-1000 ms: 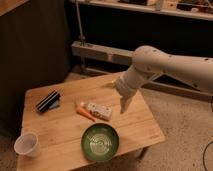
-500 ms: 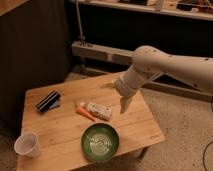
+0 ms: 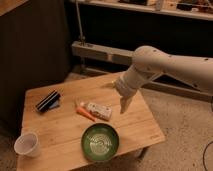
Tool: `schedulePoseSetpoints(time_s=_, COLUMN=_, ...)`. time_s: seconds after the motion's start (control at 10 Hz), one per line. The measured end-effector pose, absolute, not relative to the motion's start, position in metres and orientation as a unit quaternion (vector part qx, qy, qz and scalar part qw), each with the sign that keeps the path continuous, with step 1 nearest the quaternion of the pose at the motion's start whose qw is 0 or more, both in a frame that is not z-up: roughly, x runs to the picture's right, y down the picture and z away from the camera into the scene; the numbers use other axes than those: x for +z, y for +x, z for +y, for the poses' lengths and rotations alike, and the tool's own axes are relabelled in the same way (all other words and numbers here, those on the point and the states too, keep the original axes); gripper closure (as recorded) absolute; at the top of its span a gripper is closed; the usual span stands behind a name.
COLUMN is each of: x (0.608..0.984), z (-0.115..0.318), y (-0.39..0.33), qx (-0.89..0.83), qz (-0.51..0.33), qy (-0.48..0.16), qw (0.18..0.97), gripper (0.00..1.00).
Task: Drag the pepper across the table
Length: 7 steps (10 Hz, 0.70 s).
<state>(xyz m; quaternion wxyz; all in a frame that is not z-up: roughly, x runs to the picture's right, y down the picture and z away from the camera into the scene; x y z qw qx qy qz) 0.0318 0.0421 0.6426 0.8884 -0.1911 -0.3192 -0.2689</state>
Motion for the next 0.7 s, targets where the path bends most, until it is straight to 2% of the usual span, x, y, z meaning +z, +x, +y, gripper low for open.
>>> schedulePoseSetpoints(time_s=0.4, x=0.645, z=0.044, y=0.030, qx=-0.277, qz=-0.314, qy=-0.199, qw=0.886, gripper=0.20)
schedulePoseSetpoints(time_s=0.7, x=0.653, z=0.053, y=-0.012, qx=-0.319, qz=-0.289, qy=-0.241, qw=0.870, gripper=0.20)
